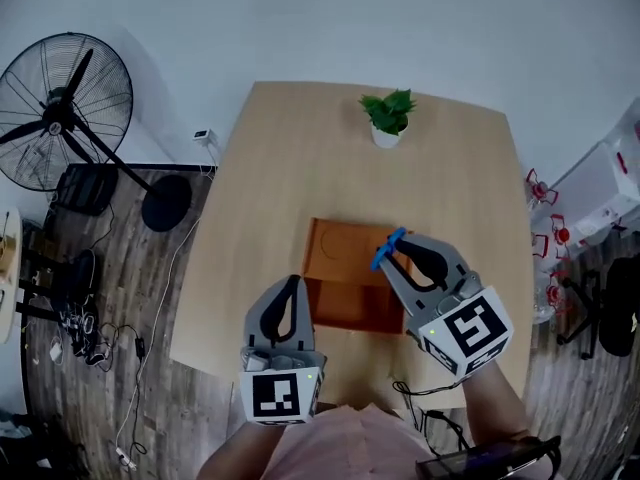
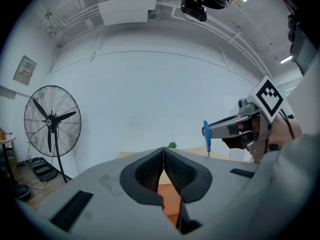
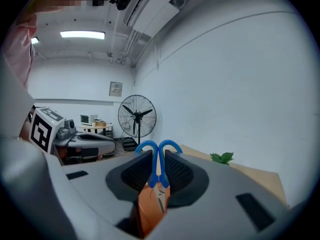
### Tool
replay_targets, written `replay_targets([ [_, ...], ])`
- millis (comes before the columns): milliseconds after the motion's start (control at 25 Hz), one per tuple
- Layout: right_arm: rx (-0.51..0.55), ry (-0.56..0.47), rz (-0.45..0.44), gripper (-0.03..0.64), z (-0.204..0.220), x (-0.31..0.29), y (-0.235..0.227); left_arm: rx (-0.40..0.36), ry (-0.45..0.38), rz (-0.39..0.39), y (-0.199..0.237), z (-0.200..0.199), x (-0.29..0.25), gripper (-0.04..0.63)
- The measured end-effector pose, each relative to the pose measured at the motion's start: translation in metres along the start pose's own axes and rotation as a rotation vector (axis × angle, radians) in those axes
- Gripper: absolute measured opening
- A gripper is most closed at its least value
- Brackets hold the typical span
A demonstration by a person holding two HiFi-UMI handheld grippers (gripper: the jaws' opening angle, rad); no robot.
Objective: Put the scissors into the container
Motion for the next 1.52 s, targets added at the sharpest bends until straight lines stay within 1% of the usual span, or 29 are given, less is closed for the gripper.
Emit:
replay_targets([
  [320,0.025,-0.12,-0.005,0.08,-0.053,0.053,0.011,-0.032,-0.086,0.004,-0.015,-0.029,0.021,0.012],
  [520,0.033,-0.158,-0.034,0.08,-0.072,0.081,0.02,-0.035,-0.113,-0.006,-0.025,-0.037,0.037,0.012],
  [600,0.032,-0.163,-0.037,0.08,-0.074,0.089,0.024,-0.023,-0.113,-0.004,-0.029,-0.037,0.041,0.012],
  [720,0.019,-0.155,-0.035,0.08,-0.073,0.093,0.027,0.018,-0.101,0.008,-0.032,-0.034,0.043,0.012],
  [920,0.001,-0.114,-0.021,0.08,-0.054,0.084,0.03,0.007,-0.079,0.035,-0.027,-0.023,0.039,0.012],
  [1120,0.028,-0.022,-0.025,0.08,-0.018,0.066,0.041,0.017,-0.061,0.047,-0.015,-0.018,0.034,0.012],
  [1280,0.019,0.027,-0.059,0.08,0.011,0.048,0.051,0.029,-0.017,0.045,-0.004,-0.005,0.029,0.012],
  [1400,0.037,0.063,-0.078,0.08,0.035,0.034,0.059,0.027,0.017,0.041,0.002,0.008,0.025,0.012],
  [1520,0.038,0.102,-0.116,0.08,0.06,0.019,0.068,0.032,0.052,0.031,0.008,0.023,0.024,0.012],
])
Point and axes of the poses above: the fingertips, and each gripper's own axes: x backward along the fingers, y to its left, z out of its underside, the point moved 3 cm from there along x, backward along the fingers, and after that the axes turned 2 degrees about z, right-handed, at the moved point
